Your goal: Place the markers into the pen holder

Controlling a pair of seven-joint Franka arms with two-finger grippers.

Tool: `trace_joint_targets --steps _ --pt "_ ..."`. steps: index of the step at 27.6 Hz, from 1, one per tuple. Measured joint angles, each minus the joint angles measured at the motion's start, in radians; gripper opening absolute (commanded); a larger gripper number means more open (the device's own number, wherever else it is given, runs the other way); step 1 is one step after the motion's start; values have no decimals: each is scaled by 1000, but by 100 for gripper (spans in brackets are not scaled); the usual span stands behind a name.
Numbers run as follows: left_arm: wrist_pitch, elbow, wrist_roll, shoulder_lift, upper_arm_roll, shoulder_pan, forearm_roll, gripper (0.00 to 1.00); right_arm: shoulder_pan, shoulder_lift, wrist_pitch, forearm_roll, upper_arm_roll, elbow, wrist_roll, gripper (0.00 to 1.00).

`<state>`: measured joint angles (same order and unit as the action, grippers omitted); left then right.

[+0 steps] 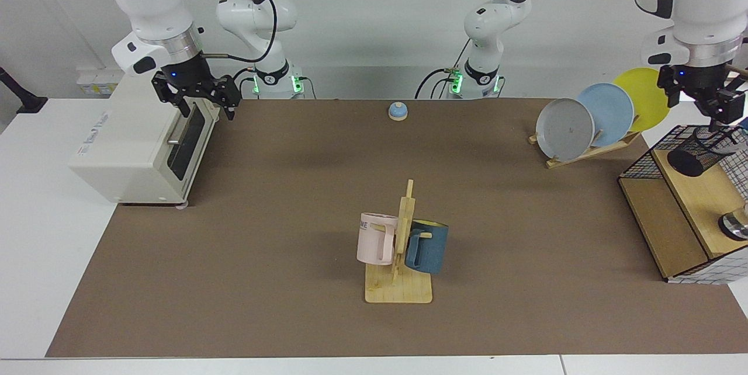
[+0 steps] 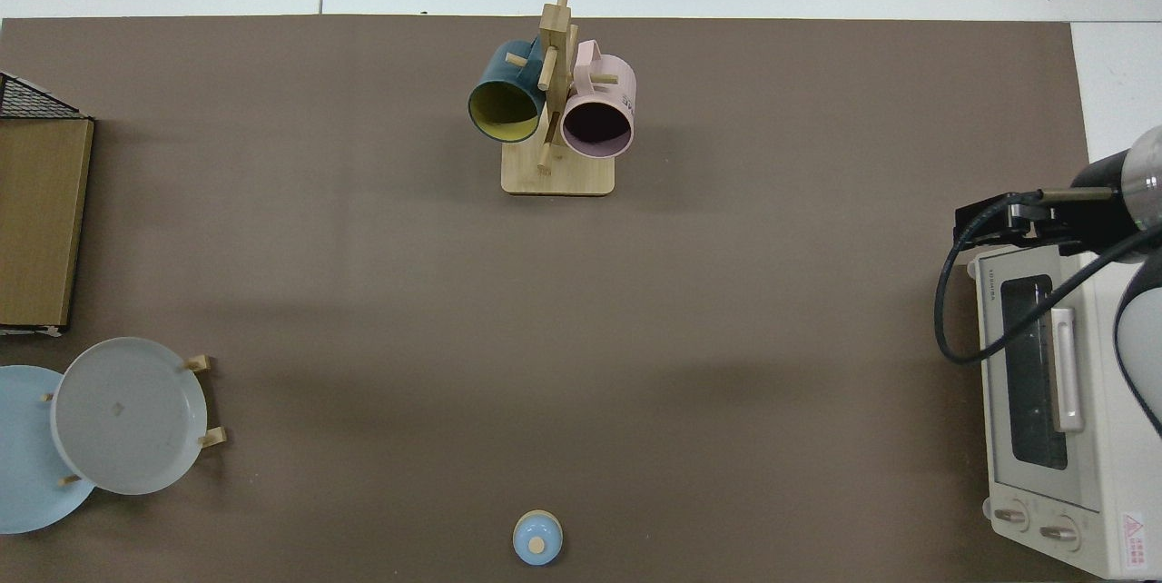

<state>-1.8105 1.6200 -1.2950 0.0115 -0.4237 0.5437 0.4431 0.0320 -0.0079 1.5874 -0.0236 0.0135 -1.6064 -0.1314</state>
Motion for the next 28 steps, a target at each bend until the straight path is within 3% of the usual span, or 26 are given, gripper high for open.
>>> trace_joint_targets --steps 7,16,28 --pt "55 -3 386 -1 -47 -11 -182 100 0 0 0 0 0 0 0 100" --pt "125 -3 885 -5 -159 -16 -308 100 0 0 0 0 0 0 0 100" --pt "187 -1 1262 -15 -166 -16 -405 100 0 0 0 0 0 0 0 100"
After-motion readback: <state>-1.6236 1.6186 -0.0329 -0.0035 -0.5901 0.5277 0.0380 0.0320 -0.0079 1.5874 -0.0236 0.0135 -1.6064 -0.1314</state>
